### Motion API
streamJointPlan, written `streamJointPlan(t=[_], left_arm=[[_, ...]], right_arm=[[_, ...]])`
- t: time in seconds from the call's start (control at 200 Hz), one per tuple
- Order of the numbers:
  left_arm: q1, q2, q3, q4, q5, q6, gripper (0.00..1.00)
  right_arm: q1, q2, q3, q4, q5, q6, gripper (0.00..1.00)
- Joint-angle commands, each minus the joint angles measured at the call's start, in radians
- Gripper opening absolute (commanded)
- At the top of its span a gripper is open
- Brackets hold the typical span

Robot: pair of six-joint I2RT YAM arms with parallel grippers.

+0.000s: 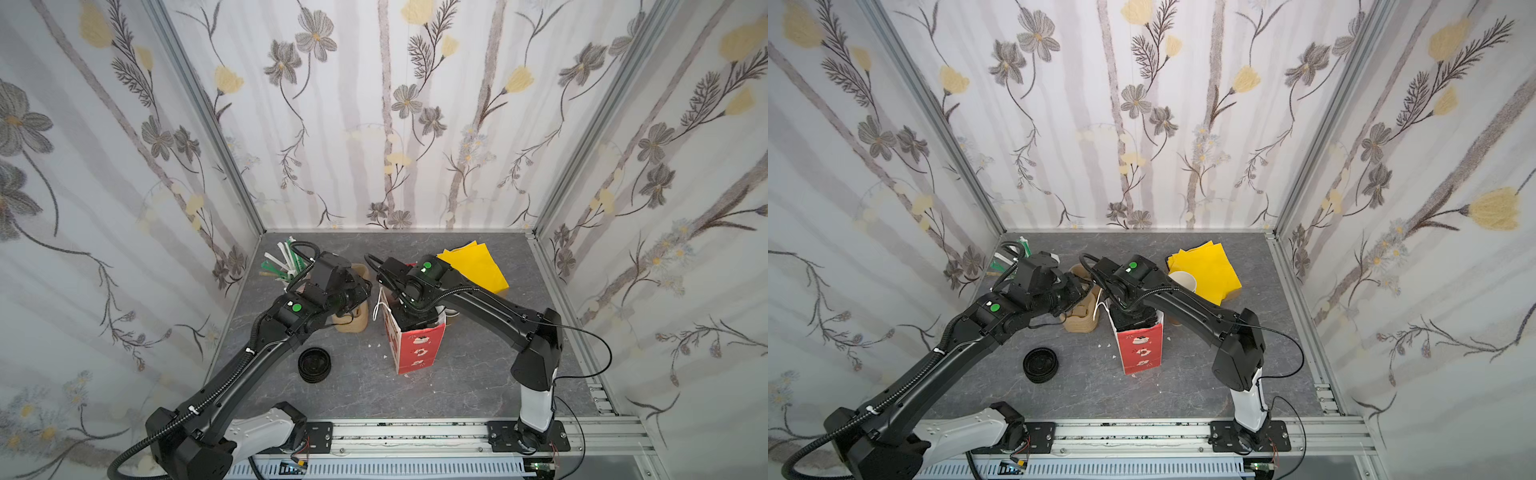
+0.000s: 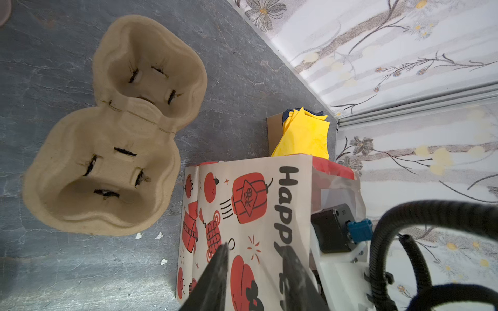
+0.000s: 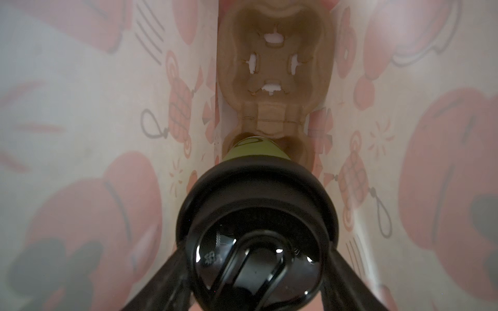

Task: Pack a coffee takeout order
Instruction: Place the coffee cup in the cup tray.

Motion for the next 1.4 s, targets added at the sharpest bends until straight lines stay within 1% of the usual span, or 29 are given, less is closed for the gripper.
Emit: streamJointPlan(t=[0.0,0.255,0.944,1.394], left_arm=[[0.003,-0.007,-0.006,0.021,-0.014,-0.016,0.35],[0.004,-0.013,-0.017,0.024,-0.014,-0.022,0.35],[0.006,-0.026,-0.028,0.026,-0.016,-0.021,0.35],[0.007,-0.023,-0.029,0.027,-0.014,-0.023,0.35]], right_arm=[[0.000,0.014,-0.005,0.035,-0.008,-0.003,0.58],[-0.002,0.027,-0.020,0.046,-0.008,-0.009,0.58],[-0.003,0.027,-0.131,0.138,-0.031,-0.007,0.57],[0.000,-0.011,-0.055,0.056,-0.006,0.008,0.57]])
